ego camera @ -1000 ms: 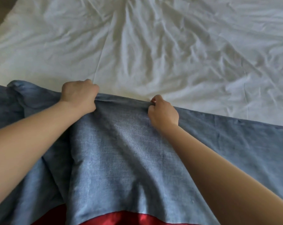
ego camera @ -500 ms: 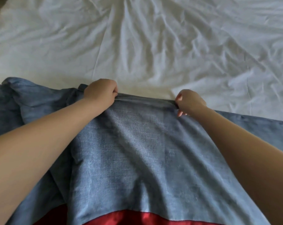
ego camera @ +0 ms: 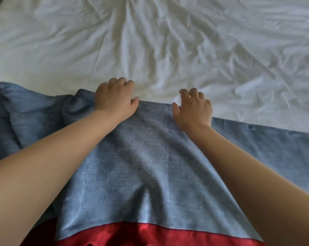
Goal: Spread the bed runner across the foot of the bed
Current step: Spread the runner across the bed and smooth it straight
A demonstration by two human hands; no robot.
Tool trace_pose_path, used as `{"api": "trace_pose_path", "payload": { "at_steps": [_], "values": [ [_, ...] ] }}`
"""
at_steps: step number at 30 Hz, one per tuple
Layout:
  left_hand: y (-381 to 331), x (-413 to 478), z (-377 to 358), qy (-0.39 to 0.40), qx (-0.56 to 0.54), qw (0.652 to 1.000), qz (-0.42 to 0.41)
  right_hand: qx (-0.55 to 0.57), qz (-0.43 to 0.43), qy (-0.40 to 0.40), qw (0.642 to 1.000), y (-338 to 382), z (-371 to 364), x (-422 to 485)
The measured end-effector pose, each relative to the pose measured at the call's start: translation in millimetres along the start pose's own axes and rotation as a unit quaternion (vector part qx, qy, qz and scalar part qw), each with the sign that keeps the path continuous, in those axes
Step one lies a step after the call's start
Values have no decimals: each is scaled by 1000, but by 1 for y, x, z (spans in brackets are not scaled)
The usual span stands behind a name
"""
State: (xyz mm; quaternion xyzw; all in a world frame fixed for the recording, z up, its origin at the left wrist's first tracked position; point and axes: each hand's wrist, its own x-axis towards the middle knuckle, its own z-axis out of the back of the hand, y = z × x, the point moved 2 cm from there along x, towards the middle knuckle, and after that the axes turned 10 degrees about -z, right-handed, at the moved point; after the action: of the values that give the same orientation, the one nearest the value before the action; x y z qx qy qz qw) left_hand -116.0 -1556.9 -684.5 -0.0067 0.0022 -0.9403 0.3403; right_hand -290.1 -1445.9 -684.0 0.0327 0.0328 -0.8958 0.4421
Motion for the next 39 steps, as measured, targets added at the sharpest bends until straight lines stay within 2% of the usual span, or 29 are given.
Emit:
{"api": "trace_pose_path", "payload": {
  "at_steps": [5,9,26,37,39],
  "values": [
    [-38,-6,42,-78,-47,995,-46,43,1,4,999,-1,32,-16],
    [-63,-32,55,-79,-39,995,-45,72,34,-7,997,-3,44,-47],
    [-130,-248,46,12,-20,999,33,59,108,58,991,-31,11,-255],
    [-143,-322,32,35,-24,999,-11,56,120,76,988,-11,-16,-337],
    [-140,-335,28,73,-32,996,-27,47,137,86,986,-2,-21,-350]
  ]
}}
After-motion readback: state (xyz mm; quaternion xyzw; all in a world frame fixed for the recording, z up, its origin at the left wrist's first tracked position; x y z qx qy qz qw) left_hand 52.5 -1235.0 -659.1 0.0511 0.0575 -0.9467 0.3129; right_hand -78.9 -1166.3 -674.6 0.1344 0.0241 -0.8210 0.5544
